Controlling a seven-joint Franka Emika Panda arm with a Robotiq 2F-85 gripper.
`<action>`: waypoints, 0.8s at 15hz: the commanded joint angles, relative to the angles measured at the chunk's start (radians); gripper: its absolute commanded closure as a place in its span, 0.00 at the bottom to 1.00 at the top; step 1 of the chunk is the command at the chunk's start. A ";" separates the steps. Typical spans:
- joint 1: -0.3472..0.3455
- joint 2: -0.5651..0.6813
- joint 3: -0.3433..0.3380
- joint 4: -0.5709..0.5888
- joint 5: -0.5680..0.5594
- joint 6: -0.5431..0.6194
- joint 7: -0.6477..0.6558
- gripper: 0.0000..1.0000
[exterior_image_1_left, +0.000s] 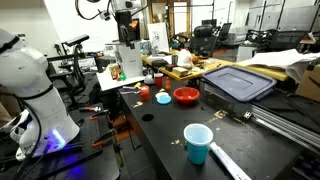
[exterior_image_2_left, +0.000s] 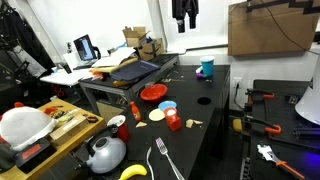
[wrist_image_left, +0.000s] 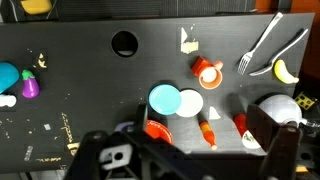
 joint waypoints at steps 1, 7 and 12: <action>0.002 0.000 -0.002 0.002 -0.001 -0.003 0.001 0.00; -0.053 0.079 -0.041 0.041 -0.052 0.023 -0.003 0.00; -0.101 0.225 -0.097 0.108 -0.068 0.097 -0.003 0.00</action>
